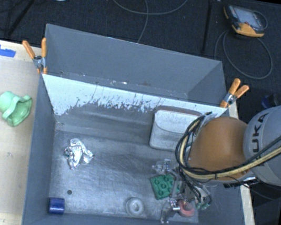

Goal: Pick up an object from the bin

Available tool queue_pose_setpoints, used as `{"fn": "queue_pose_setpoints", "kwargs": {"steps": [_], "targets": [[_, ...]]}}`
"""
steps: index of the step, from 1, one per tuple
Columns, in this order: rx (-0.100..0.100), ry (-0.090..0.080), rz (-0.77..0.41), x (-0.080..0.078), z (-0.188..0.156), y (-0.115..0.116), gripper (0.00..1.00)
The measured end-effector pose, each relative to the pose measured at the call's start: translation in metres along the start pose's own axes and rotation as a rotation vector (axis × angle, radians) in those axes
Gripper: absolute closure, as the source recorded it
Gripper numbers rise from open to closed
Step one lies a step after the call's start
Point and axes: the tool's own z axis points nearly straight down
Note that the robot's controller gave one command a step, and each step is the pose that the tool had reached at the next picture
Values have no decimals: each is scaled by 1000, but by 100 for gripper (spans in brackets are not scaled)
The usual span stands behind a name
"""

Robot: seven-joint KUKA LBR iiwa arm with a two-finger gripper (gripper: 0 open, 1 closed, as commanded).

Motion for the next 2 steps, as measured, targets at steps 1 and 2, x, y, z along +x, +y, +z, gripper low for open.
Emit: {"fn": "queue_pose_setpoints", "kwargs": {"steps": [1, 2], "targets": [[-1, -13, 53, -26, 38, -76, 0], [-1, -15, 50, -27, 33, -73, 100]]}}
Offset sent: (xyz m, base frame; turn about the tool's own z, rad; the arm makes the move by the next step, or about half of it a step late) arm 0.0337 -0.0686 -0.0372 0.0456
